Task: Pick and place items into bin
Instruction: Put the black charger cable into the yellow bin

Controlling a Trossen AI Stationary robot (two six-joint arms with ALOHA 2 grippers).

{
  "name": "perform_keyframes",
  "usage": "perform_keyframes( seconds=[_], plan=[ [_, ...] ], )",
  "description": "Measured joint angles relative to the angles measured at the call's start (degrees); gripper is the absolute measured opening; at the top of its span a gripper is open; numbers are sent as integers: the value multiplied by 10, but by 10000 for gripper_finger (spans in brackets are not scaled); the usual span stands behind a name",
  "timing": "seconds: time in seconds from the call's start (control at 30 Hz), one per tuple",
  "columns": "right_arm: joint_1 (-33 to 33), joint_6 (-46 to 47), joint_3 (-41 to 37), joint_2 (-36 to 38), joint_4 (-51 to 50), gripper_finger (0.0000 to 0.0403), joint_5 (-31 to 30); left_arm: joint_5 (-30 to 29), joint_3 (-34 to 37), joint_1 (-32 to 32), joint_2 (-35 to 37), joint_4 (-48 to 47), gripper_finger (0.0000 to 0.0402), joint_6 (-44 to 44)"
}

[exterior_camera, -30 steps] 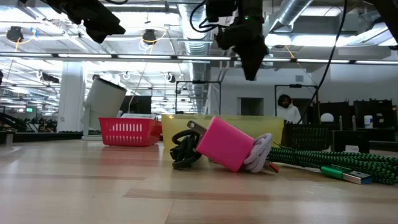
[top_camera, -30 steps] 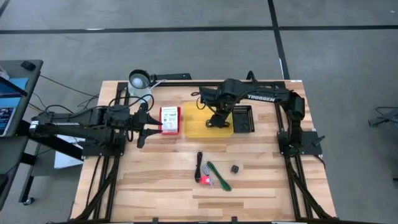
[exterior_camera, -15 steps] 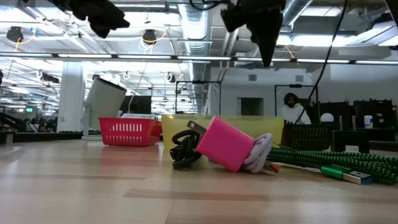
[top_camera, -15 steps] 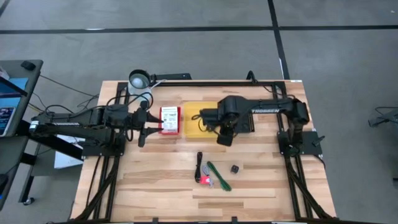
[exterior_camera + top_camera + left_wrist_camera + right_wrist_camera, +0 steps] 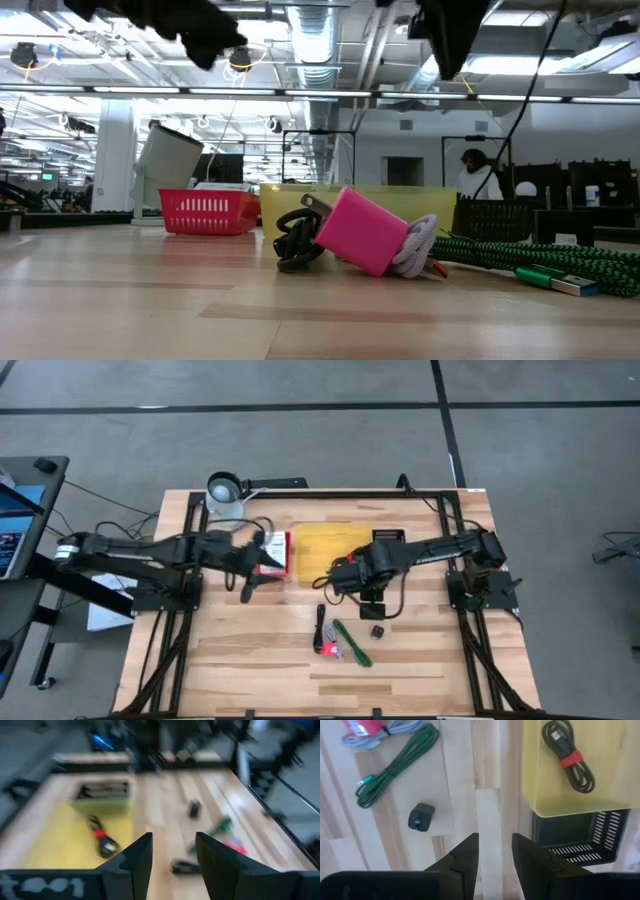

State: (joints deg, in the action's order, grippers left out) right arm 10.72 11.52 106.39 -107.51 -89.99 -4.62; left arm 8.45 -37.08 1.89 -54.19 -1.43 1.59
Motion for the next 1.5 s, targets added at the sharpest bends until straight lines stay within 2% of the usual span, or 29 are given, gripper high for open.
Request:
perform_keyframes(
  seconds=[0.17,0.3,0.63,0.77,0.9,1.07,1.27,1.5],
  plan=[
    [8,27,0,35,0,113,-19,76,0,0,-83,-2,139,79],
    [14,51,0,72,0,113,-31,109,0,-3,-133,4,139,161],
    [21,95,0,142,6,113,-32,133,0,-39,-223,105,139,338],
    [21,95,0,150,6,113,-32,77,-1,-63,-249,113,139,394],
    [21,90,0,149,2,113,-32,33,-44,-81,-280,33,139,398],
    [21,75,0,145,0,113,-32,26,-135,-99,-329,-116,130,399],
    [20,69,0,146,0,113,-31,-37,-240,-116,-386,-276,114,469],
    [20,69,0,169,0,113,-30,-84,-322,-133,-445,-325,112,546]
  ],
)
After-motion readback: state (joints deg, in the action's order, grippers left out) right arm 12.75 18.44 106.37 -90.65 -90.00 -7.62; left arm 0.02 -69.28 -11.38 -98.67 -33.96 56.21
